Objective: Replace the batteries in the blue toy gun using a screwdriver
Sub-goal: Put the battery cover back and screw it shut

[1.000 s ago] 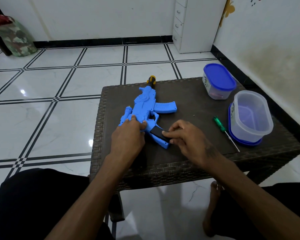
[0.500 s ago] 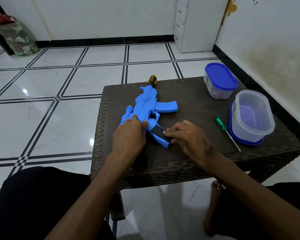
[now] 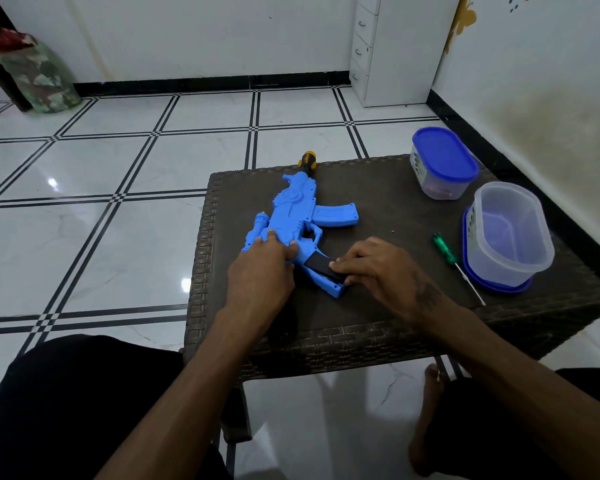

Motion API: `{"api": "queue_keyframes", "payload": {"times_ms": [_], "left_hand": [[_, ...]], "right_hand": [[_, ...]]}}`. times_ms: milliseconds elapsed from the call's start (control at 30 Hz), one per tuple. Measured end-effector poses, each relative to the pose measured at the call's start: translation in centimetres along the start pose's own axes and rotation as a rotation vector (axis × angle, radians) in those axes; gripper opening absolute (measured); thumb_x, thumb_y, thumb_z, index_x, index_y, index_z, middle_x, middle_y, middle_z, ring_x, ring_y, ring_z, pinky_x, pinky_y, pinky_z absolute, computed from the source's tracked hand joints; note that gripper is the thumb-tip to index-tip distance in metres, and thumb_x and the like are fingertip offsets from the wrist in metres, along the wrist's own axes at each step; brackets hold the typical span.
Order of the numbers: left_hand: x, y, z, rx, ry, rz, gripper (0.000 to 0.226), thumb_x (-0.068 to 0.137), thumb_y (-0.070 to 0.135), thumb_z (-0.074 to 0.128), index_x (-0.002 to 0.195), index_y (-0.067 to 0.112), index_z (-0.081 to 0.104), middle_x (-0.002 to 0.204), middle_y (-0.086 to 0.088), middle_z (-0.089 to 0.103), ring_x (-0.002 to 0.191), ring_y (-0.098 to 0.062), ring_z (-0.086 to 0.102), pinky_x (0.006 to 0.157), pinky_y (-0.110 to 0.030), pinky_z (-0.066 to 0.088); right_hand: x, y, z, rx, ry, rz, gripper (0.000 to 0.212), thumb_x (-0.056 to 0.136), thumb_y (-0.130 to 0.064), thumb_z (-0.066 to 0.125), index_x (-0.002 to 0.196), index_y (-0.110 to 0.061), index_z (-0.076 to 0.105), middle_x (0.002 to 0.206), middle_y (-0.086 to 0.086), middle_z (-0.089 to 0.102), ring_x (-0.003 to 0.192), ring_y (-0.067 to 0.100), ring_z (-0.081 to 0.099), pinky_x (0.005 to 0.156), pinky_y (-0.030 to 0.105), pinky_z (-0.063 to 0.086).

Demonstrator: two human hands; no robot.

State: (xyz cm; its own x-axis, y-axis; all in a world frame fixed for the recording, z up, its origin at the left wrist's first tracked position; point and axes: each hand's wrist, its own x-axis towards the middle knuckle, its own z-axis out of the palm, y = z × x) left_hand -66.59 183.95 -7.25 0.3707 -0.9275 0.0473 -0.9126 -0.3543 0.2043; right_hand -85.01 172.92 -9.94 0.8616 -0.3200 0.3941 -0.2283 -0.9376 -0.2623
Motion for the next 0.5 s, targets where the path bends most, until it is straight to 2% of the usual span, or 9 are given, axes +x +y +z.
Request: {"api": "queue_keyframes", "payload": {"times_ms": [100,267,500], "left_hand": [[0.0,0.0,0.0,0.003,0.005,-0.002,0.038,0.098,0.027,0.047,0.135,0.034,0.053,0.141,-0.004,0.044,0.116,-0.027,0.053,0.085,-0.04,0.048],[0.0,0.1,-0.1,0.015,-0.002,-0.007,0.038,0.098,0.027,0.047,0.136,0.033,0.052,0.145,-0.006,0.041,0.119,-0.027,0.051,0.086,-0.04,0.048],[0.0,-0.2,0.0,-0.007,-0.002,0.003,0.038,0.097,0.027,0.049,0.135,0.032,0.053,0.143,-0.005,0.043,0.118,-0.028,0.052,0.088,-0.041,0.048]], "right_hand": [[0.2,0.0,0.0,-0.024,0.01,-0.001,0.034,0.074,-0.001,0.081,0.107,-0.008,0.076,0.089,0.009,0.07,0.075,0.03,0.063,0.059,0.042,0.056],[-0.2,-1.1,0.4,-0.072,0.038,-0.008,0.026,0.075,-0.006,0.075,0.1,-0.009,0.076,0.08,0.009,0.067,0.066,0.028,0.059,0.049,0.035,0.052],[-0.5,-1.0,-0.7,-0.168,-0.037,-0.065,0.048,0.065,0.009,0.08,0.11,-0.009,0.073,0.095,0.009,0.069,0.081,0.03,0.065,0.054,0.038,0.055]]}}
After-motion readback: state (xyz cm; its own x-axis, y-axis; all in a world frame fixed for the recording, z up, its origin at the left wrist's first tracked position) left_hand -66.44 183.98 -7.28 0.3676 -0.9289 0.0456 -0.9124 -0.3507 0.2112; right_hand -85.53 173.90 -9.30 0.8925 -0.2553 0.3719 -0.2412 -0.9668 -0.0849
